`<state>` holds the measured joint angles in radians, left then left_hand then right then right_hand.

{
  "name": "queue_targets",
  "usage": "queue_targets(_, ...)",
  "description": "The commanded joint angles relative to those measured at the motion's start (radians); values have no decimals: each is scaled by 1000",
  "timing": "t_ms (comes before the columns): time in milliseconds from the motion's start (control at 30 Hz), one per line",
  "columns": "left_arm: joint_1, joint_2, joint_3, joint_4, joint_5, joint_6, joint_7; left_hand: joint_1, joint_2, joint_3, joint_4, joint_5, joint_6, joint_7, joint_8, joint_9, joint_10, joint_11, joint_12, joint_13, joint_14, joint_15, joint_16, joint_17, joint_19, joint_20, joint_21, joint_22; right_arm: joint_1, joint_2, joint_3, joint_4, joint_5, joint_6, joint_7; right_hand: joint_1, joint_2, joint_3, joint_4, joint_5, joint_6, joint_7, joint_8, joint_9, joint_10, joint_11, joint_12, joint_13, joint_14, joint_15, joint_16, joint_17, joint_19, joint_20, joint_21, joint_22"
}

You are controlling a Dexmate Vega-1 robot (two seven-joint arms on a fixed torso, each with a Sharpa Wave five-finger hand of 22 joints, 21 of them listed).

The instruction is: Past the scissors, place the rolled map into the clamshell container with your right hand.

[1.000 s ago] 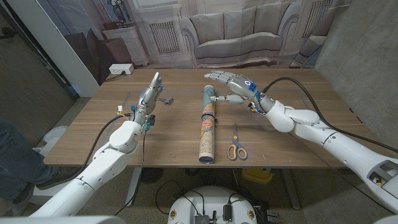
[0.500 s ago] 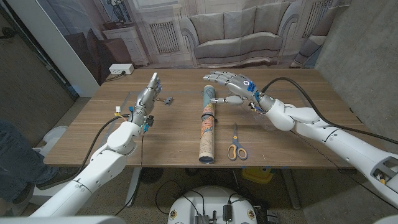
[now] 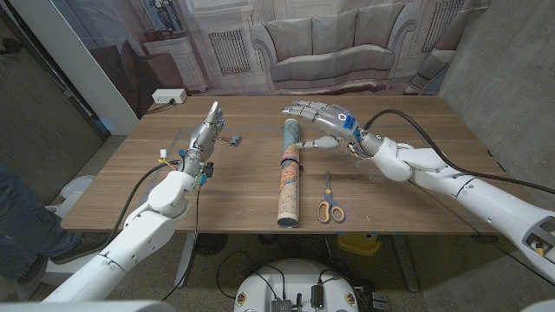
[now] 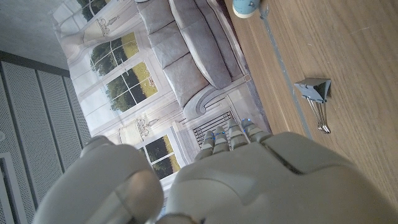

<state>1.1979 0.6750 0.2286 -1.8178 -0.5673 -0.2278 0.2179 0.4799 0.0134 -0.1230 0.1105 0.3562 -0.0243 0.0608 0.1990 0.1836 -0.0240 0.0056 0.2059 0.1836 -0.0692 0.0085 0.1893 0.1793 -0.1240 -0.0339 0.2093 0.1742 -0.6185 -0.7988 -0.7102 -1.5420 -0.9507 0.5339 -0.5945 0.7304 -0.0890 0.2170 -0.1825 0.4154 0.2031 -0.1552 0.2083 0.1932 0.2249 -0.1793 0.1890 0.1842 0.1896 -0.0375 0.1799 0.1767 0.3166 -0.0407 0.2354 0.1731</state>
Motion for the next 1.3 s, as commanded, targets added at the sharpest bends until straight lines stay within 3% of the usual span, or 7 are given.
queue_targets(33, 21, -1, -8, -16, 3, -5, 7, 1, 2, -9, 0, 9, 6, -2, -1, 3, -4, 1, -3, 5, -9, 6, -3, 2, -4, -26, -4, 6, -16, -32, -7, -54, -36, -69, 45, 43, -8, 10, 0, 15, -19, -2, 0, 3, -15, 3, 0, 2, -14, -146, -4, 3, -6, -175, -11, 3)
queue_targets(233, 39, -1, -21, -21, 1, -12, 16, 1, 3, -10, 0, 9, 7, 1, -1, 3, -6, 5, -3, 5, -10, 8, -4, 2, -5, -25, -5, 6, -19, -44, -9, -74, -49, -99, 80, 93, -14, 14, 3, 27, -42, -22, -5, 4, -36, 3, -2, 2, -32, -144, -5, 3, -16, -175, -23, 5)
queue_targets(467, 39, 0, -22, -20, -1, -8, 12, 1, 4, -12, 0, 8, 7, 0, -1, 3, -6, -1, -4, 5, -10, 6, -3, 2, -5, -26, -5, 6, -9, -59, -22, -98, -105, -133, 111, 124, -14, 16, 7, 33, -52, -24, -5, 5, -52, 1, -3, 2, -46, -140, -6, 3, -27, -174, -31, 6)
queue_targets(733, 46, 8, -33, -31, -4, 6, 17, 2, 5, -13, 0, 8, 7, -4, -1, 3, -7, -7, -4, 5, -11, 5, -3, 2, -6, -22, -6, 6, -3, -76, -25, -126, -117, -137, 144, 133, -12, 16, 12, 36, -55, -25, -4, 6, -55, 4, -1, 2, -51, -136, -4, 5, -29, -172, -32, 7)
queue_targets(1300, 49, 18, -45, -35, -9, 14, 12, 2, 7, -17, 1, 8, 6, -6, -2, 3, -10, -8, -5, 5, -17, 0, -5, 2, -11, -14, -8, 6, 31, -65, -54, -122, -153, -122, 198, 128, -8, 10, 28, 39, -59, -20, -4, 6, -59, 9, 2, 2, -56, -132, 0, 8, -32, -167, -34, 8)
